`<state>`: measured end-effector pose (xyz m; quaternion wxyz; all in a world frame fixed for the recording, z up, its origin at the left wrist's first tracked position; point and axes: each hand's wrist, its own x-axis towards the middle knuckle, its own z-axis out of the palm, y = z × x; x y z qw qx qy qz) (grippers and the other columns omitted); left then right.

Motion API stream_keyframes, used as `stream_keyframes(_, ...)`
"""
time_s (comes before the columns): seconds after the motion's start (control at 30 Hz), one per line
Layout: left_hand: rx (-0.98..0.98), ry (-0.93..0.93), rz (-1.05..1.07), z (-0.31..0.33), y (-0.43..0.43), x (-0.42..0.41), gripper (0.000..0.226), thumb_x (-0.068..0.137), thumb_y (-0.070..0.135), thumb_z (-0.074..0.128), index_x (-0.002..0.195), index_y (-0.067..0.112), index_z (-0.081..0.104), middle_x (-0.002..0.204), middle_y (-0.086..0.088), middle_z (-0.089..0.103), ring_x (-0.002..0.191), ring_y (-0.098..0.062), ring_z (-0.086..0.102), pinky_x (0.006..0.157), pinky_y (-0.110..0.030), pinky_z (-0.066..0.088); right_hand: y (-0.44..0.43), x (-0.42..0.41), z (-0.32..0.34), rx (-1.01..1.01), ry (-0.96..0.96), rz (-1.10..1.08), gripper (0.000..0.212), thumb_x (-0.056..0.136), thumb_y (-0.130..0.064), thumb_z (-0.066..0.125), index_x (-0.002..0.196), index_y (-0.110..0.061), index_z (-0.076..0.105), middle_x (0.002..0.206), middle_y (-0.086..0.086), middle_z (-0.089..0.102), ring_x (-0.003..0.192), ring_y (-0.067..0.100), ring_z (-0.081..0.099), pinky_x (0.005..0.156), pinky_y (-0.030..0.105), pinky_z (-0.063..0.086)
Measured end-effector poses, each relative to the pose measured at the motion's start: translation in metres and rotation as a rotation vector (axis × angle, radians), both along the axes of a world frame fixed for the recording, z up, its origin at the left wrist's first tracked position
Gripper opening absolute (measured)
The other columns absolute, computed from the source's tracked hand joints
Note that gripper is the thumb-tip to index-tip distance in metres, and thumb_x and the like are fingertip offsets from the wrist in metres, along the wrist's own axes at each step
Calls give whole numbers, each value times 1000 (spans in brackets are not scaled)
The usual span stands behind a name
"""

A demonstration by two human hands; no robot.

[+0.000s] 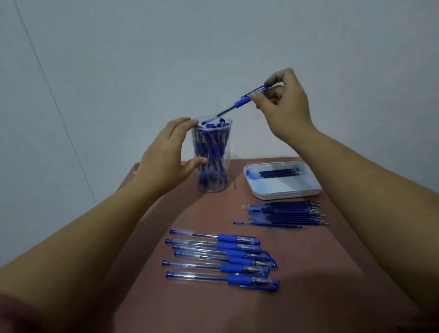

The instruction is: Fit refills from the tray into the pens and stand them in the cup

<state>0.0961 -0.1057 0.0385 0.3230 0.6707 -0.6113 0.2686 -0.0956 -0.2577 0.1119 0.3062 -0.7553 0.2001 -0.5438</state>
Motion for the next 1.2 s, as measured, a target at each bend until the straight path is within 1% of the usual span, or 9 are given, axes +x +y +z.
stream_keyframes(0.17, -13, -10, 8, -1, -3, -3, 77, 78, 36, 80, 142, 14, 43, 145, -5, 47, 129, -22, 49, 101, -36, 45, 0, 23, -12, -64, 145, -2, 20, 88, -19, 70, 97, -21, 51, 76, -3, 65, 61, -5, 55, 62, 9, 43)
stream_keyframes(0.27, -8, -31, 17, -1, -3, -2, 77, 78, 37, 80, 142, 12, 44, 144, -7, 48, 129, -23, 49, 101, -37, 45, 6, 28, -16, -91, 271, 26, 10, 92, -26, 66, 98, -20, 60, 83, -9, 64, 72, -1, 57, 63, 4, 40)
stream_keyframes(0.4, -7, -36, 31, -1, -2, -4, 78, 77, 35, 80, 141, 11, 44, 143, -8, 48, 128, -25, 50, 101, -38, 46, 10, 28, -20, -167, 465, 44, 23, 98, -39, 54, 103, -22, 69, 104, -8, 53, 95, 6, 50, 78, 11, 39)
stream_keyframes(0.53, 40, -2, 67, 0, 2, -10, 81, 79, 38, 78, 145, 12, 40, 148, -8, 44, 134, -24, 44, 106, -40, 42, 17, 19, -24, -181, 494, 50, 29, 98, -40, 52, 116, -24, 67, 111, -6, 49, 107, 9, 45, 93, 26, 37)
stream_keyframes(0.63, 67, 24, 67, 1, 18, -26, 80, 84, 46, 70, 148, 13, 35, 149, -7, 42, 136, -24, 40, 109, -39, 37, 33, 0, -28, -210, 502, 47, 32, 97, -38, 56, 126, -26, 60, 116, -7, 48, 106, 9, 47, 89, 14, 37)
stream_keyframes(0.7, 146, 63, 17, -1, 36, -41, 78, 87, 55, 61, 149, 17, 34, 148, -4, 42, 134, -21, 41, 108, -34, 35, 48, -19, -34, -218, 544, 74, 27, 95, -35, 59, 121, -27, 62, 113, -8, 51, 96, 3, 49, 77, 2, 34)
stream_keyframes(0.83, 483, 105, -157, -10, 77, -71, 90, 79, 83, 39, 150, 27, 30, 152, 7, 37, 136, -9, 37, 110, -26, 29, 73, -59, -59, -202, 779, 181, 18, 89, -38, 66, 106, -30, 70, 104, -13, 59, 93, 0, 53, 73, 9, 39)
stream_keyframes(0.93, 696, 112, -199, -19, 93, -88, 108, 67, 92, 35, 153, 28, 23, 158, 11, 26, 142, -5, 27, 116, -25, 24, 83, -72, -77, -182, 917, 255, 13, 86, -39, 70, 98, -34, 73, 98, -18, 60, 94, 0, 54, 80, 18, 43)
stream_keyframes(1.2, 817, 74, -113, -47, 100, -104, 113, 66, 95, 33, 156, 30, 10, 163, 13, 12, 148, -5, 9, 121, -34, 10, 88, -78, -96, -186, 952, 248, 15, 84, -43, 71, 95, -34, 76, 102, -15, 58, 109, -6, 48, 94, 24, 39)
